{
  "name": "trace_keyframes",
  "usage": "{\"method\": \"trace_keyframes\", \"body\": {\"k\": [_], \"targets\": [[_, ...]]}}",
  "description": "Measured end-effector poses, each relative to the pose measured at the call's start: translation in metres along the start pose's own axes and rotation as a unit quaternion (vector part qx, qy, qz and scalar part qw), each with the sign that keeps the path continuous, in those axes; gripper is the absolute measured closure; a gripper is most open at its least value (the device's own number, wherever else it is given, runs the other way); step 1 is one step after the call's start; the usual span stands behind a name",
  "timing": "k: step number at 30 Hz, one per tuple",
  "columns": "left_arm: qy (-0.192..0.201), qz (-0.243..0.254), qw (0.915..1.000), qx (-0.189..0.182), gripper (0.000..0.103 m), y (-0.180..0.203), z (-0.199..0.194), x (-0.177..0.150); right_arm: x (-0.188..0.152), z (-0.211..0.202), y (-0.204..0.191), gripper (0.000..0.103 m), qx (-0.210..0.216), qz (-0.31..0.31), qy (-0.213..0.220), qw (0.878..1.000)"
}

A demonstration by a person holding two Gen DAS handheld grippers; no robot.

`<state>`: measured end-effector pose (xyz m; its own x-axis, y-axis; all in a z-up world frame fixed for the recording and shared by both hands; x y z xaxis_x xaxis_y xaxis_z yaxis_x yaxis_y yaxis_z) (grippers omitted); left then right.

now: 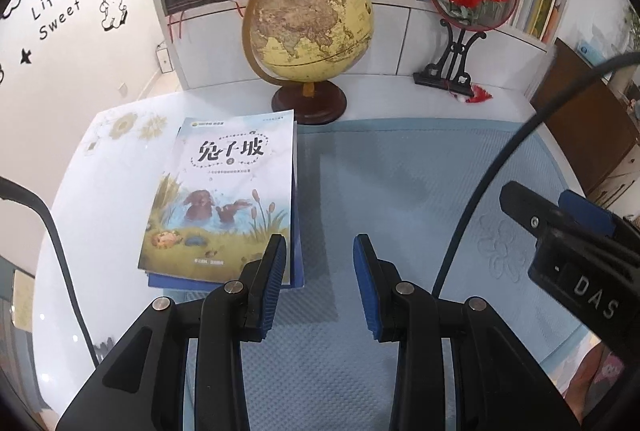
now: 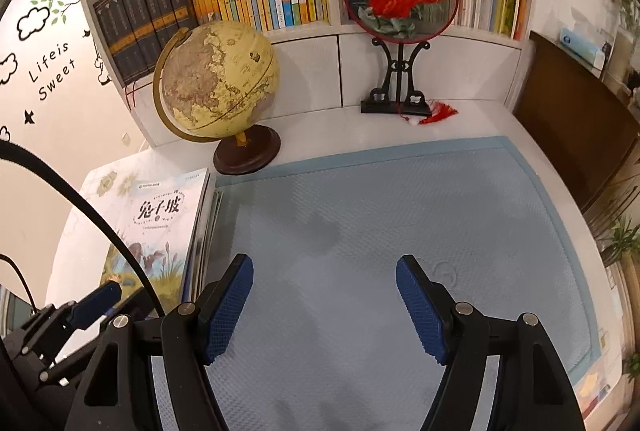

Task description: Organize books

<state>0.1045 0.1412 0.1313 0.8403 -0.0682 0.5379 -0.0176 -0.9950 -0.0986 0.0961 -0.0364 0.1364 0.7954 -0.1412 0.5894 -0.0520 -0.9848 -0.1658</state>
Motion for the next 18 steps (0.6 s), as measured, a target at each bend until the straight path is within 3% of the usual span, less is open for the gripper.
{"method": "trace_keyframes", "body": {"k": [4,18], "targets": [[-0.026,-0.007,0.9996,-0.009,0.070,0.004,0.003,-0.011,-0.006,-0.004,0.002,0.031,0.001,0.000,-0.004,1.000],[-0.014,0.016,0.9998,-0.003,0.070,0.012,-0.007,-0.012,-0.014,-0.008,0.005,0.031,-0.002,-0.001,-0.009,1.000]]}}
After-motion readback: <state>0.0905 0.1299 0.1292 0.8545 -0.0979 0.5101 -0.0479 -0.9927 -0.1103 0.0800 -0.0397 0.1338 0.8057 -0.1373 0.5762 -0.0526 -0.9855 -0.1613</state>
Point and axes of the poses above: each gripper's, at about its wrist camera, not at the fingertips, and z roughly the way its jaws point, y to its right, x to its top, the point moved 6 cm from there along z, roughly the way its jaws point, and after that the axes turned 8 degrees about x, right-handed, at the moved point
